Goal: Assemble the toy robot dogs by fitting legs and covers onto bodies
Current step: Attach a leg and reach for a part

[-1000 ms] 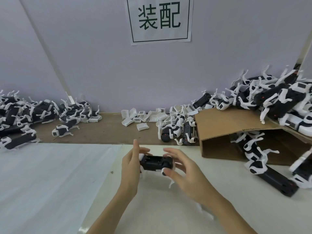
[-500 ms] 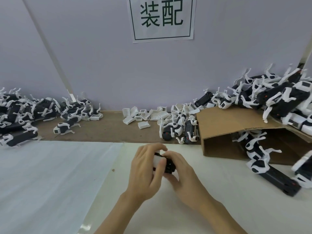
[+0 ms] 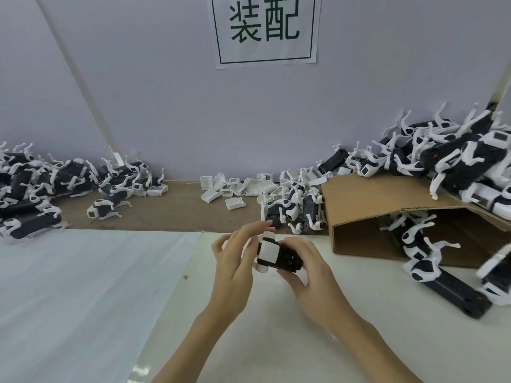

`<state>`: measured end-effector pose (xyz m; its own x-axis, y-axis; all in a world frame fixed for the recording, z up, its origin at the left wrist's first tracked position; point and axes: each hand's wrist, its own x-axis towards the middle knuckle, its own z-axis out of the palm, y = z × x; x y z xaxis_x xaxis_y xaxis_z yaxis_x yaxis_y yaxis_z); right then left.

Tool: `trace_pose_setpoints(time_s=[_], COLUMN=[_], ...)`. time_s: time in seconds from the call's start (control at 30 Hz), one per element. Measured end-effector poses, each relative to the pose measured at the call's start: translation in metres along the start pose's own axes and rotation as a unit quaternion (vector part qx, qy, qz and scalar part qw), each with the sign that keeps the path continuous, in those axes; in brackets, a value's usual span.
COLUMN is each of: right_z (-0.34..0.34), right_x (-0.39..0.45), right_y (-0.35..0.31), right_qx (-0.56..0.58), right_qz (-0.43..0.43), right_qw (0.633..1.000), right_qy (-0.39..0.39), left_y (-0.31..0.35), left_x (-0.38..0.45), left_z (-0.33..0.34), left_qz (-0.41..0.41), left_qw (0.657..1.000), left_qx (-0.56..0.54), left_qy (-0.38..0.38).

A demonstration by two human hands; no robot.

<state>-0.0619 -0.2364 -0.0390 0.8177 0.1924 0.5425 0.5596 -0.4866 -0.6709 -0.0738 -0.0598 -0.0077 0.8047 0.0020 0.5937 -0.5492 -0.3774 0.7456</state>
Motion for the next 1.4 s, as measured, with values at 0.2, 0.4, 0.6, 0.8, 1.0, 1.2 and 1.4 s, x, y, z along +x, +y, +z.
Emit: trace_pose_setpoints(time_s=[0.2, 0.4, 0.6, 0.8, 1.0, 1.2, 1.4], right_z=[-0.001, -0.003, -0.008, 0.005, 0.017, 0.018, 0.058], right_x=[-0.006, -0.001, 0.002, -0.004, 0.009, 0.068, 0.169], right_y=[-0.011, -0.022, -0.020, -0.017, -0.016, -0.013, 0.002], right_qx=[0.011, 0.120, 0.137, -0.045, -0.116, 0.043, 0.041], right_qz=[0.055, 0.143, 0.129, -0.031, -0.075, 0.085, 0.117], right_qw=[0.998, 0.982, 0.982, 0.998, 0.989, 0.989, 0.979], right_qy=[-0.010, -0.009, 0.006, -0.012, -0.057, -0.113, -0.163], left_y=[-0.016, -0.019, -0.020, -0.024, -0.040, -0.054, -0.069], left_x=[0.000, 0.011, 0.014, 0.015, 0.020, 0.029, 0.032], left_z=[-0.010, -0.001, -0.007, -0.013, -0.022, -0.025, -0.025], left_qz=[-0.054, -0.326, -0.291, -0.299, -0.329, -0.322, -0.235], left_qw=[0.997, 0.931, 0.941, 0.904, 0.848, 0.873, 0.922], left_qx=[-0.010, -0.158, -0.171, -0.289, -0.382, -0.311, -0.127], left_qy=[-0.050, 0.052, 0.028, 0.099, 0.165, 0.194, 0.282])
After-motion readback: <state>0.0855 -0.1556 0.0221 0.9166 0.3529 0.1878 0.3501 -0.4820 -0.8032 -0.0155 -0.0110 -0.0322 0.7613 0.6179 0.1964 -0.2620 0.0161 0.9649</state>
